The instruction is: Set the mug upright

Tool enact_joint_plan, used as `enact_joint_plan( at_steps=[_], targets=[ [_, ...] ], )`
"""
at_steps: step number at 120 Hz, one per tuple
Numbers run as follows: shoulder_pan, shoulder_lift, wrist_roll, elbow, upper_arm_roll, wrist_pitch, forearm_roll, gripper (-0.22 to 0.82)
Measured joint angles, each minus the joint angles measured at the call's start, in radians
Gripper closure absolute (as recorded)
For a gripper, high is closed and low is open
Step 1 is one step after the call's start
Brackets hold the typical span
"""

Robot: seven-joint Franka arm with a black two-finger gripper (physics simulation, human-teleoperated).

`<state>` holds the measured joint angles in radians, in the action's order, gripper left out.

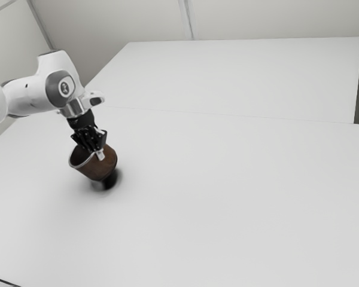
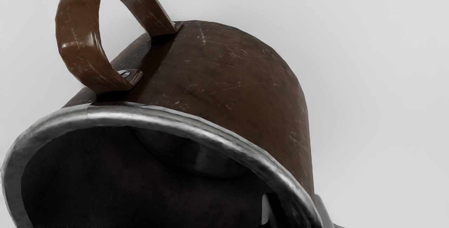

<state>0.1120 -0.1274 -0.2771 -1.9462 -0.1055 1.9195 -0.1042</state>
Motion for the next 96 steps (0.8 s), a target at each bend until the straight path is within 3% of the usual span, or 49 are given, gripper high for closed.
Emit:
enact_joint_plan(
  at_steps=[47, 88, 96],
  targets=[
    [-0.126, 0.072, 0.249, -0.124, 0.009, 0.079, 0.146, 0.78],
    [-0.115, 0.019, 0.403, -0.124, 0.034, 0.104, 0.158, 0.78],
    [-0.112, 0.015, 0.421, -0.122, 0.049, 0.112, 0.143, 0.63]
  ],
)
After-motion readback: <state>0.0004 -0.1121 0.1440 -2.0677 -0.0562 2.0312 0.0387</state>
